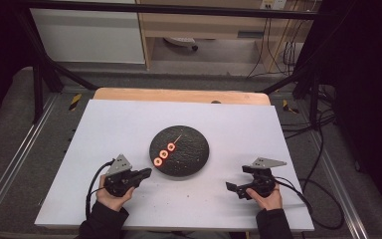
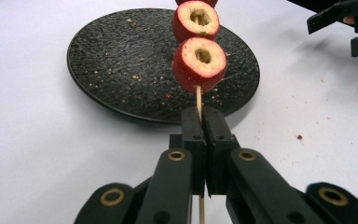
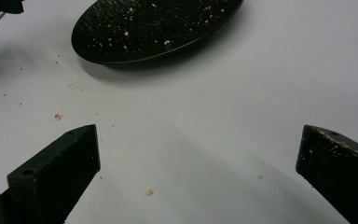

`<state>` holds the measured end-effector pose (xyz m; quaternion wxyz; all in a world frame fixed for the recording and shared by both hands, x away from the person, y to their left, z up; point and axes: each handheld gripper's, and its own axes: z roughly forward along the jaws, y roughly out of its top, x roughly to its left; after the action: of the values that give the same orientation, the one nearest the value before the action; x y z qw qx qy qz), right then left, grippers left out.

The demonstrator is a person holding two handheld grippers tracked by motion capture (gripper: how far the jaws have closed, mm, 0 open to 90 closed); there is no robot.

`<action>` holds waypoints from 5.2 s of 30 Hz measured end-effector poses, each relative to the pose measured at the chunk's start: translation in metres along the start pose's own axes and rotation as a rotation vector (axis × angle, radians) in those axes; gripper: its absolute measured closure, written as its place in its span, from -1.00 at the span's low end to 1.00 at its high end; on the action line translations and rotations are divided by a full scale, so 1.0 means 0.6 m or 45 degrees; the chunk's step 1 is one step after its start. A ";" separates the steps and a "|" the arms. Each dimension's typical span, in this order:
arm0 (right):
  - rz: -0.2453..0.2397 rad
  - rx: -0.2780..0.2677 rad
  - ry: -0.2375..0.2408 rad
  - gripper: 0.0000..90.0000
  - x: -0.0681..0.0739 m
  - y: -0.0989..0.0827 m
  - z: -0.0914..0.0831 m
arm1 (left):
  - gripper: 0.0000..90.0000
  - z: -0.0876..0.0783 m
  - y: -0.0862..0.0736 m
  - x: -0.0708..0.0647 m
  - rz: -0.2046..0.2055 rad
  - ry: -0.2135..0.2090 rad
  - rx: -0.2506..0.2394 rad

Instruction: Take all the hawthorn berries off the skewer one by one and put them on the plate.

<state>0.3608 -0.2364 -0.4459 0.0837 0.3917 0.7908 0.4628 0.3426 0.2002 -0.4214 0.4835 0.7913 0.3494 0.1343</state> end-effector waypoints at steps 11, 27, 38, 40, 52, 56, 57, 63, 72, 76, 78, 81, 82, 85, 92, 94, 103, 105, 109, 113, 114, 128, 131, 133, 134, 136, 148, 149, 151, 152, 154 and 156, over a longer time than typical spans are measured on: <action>-0.017 -0.027 0.009 -0.99 0.038 0.028 0.021 | 0.96 -0.002 -0.012 -0.008 0.018 -0.044 -0.013; -0.008 -0.085 0.057 -0.99 0.092 0.090 0.065 | 0.96 -0.001 -0.012 -0.021 0.055 -0.066 -0.025; 0.043 -0.136 0.141 -0.86 0.122 0.128 0.103 | 0.96 0.004 -0.014 -0.029 0.074 -0.077 -0.015; 0.059 -0.143 0.165 -0.80 0.124 0.133 0.110 | 0.96 0.004 -0.014 -0.030 0.076 -0.081 -0.014; 0.169 -0.173 0.265 -0.28 0.124 0.146 0.140 | 0.96 0.008 -0.014 -0.037 0.094 -0.095 -0.014; 0.201 -0.174 0.298 -0.13 0.122 0.147 0.144 | 0.96 0.008 -0.013 -0.039 0.095 -0.100 -0.015; 0.207 -0.171 0.302 -0.10 0.121 0.147 0.145 | 0.96 0.008 -0.013 -0.039 0.095 -0.102 -0.015; 0.229 -0.166 0.333 0.12 0.121 0.147 0.147 | 0.96 0.010 -0.014 -0.042 0.106 -0.109 -0.017; 0.248 -0.158 0.373 0.38 0.121 0.148 0.145 | 0.96 0.010 -0.015 -0.042 0.114 -0.118 -0.024; 0.261 -0.164 0.385 0.39 0.120 0.150 0.142 | 0.96 0.009 -0.014 -0.043 0.116 -0.119 -0.034; 0.265 -0.165 0.387 0.40 0.120 0.151 0.141 | 0.96 0.009 -0.014 -0.043 0.116 -0.119 -0.037; 0.272 -0.172 0.397 0.41 0.119 0.154 0.137 | 0.96 0.007 -0.013 -0.044 0.122 -0.119 -0.047; 0.277 -0.173 0.399 0.41 0.119 0.155 0.136 | 0.96 0.007 -0.013 -0.044 0.124 -0.118 -0.047; 0.280 -0.178 0.408 0.42 0.118 0.157 0.135 | 0.96 0.006 -0.013 -0.044 0.125 -0.117 -0.054; 0.304 -0.209 0.418 0.50 0.116 0.164 0.126 | 0.96 0.002 -0.012 -0.046 0.139 -0.108 -0.072; 0.299 -0.218 0.398 0.54 0.114 0.166 0.123 | 0.96 0.002 -0.011 -0.046 0.141 -0.108 -0.075; 0.312 -0.223 0.412 0.57 0.110 0.170 0.122 | 0.96 0.000 -0.011 -0.047 0.145 -0.101 -0.093; 0.318 -0.227 0.412 0.57 0.110 0.171 0.121 | 0.96 0.000 -0.010 -0.047 0.145 -0.100 -0.095; 0.324 -0.240 0.403 0.57 0.108 0.174 0.119 | 0.96 -0.001 -0.010 -0.047 0.147 -0.091 -0.097; 0.336 -0.249 0.403 0.55 0.109 0.173 0.121 | 0.97 -0.004 -0.009 -0.050 0.167 -0.064 -0.100; 0.336 -0.249 0.403 0.55 0.109 0.173 0.121 | 0.97 -0.005 -0.009 -0.051 0.174 -0.057 -0.103; 0.362 -0.208 0.471 0.52 0.115 0.161 0.137 | 0.97 -0.003 -0.011 -0.055 0.185 -0.042 -0.103; 0.367 -0.212 0.475 0.55 0.115 0.162 0.133 | 0.97 -0.005 -0.010 -0.056 0.186 -0.044 -0.110; 0.361 -0.232 0.457 0.56 0.114 0.165 0.128 | 0.97 -0.006 -0.010 -0.055 0.185 -0.044 -0.114; 0.362 -0.250 0.443 0.56 0.113 0.167 0.125 | 0.97 -0.006 -0.010 -0.055 0.184 -0.045 -0.116; 0.379 -0.282 0.421 0.57 0.109 0.170 0.116 | 0.97 -0.008 -0.010 -0.054 0.184 -0.049 -0.121; 0.394 -0.368 0.326 0.58 0.065 0.206 0.077 | 0.97 -0.010 -0.010 -0.050 0.176 -0.050 -0.131; 0.394 -0.368 0.326 0.58 0.065 0.206 0.077 | 0.97 -0.010 -0.010 -0.049 0.173 -0.050 -0.132; 0.385 -0.383 0.274 0.58 0.050 0.216 0.070 | 0.97 -0.011 -0.010 -0.048 0.170 -0.044 -0.131; 0.384 -0.378 0.252 0.58 0.045 0.218 0.069 | 0.97 -0.011 -0.011 -0.046 0.165 -0.042 -0.129; 0.382 -0.379 0.231 0.58 0.040 0.220 0.069 | 0.97 -0.010 -0.011 -0.045 0.158 -0.043 -0.129; 0.385 -0.360 0.192 0.57 0.030 0.219 0.079 | 0.96 -0.012 -0.011 -0.040 0.137 -0.040 -0.134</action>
<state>0.4433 -0.1574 -0.3632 0.0079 0.4545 0.6543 0.6044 0.3183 0.1903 -0.4208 0.5220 0.7843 0.2913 0.1657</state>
